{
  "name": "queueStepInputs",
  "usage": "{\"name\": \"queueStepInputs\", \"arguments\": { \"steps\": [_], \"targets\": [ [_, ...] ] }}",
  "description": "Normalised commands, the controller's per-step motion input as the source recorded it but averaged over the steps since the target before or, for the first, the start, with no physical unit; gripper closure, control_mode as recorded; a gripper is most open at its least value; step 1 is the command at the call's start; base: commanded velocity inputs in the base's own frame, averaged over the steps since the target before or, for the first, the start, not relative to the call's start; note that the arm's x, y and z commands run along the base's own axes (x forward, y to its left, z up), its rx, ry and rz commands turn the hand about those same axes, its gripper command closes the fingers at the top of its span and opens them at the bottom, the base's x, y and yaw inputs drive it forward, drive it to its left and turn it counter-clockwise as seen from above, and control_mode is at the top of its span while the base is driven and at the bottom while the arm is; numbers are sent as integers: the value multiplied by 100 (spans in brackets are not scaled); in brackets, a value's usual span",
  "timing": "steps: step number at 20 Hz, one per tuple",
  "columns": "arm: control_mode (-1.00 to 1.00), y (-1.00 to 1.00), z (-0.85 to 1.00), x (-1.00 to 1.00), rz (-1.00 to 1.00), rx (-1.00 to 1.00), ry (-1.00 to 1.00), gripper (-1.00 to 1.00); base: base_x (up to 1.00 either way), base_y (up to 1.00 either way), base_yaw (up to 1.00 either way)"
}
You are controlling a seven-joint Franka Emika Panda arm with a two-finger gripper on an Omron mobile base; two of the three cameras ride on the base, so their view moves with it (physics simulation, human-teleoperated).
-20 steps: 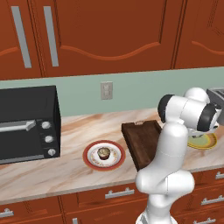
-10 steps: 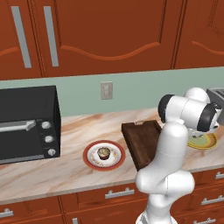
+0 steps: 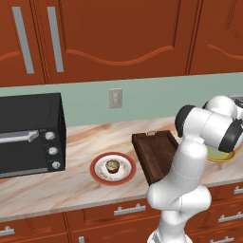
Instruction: Move the dessert items from the plates to the tray.
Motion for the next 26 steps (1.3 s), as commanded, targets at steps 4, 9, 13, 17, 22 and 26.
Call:
{"name": "queueStepInputs", "arguments": {
  "steps": [4, 9, 13, 17, 22, 26],
  "targets": [
    [-100, 3, 54, -19, 0, 0, 0, 100, 0, 0, 0],
    [-100, 21, 25, -32, 0, 0, 0, 100, 0, 0, 0],
    [-100, 47, 4, -38, 0, 0, -1, 100, 0, 0, 0],
    [-100, 63, 3, -34, 0, 0, -3, 100, 0, 0, 0],
    [-100, 61, 35, -17, 0, 0, -1, 100, 0, 0, 0],
    [-100, 59, 39, -3, 0, 0, 0, 100, 0, 0, 0]
  ]
}}
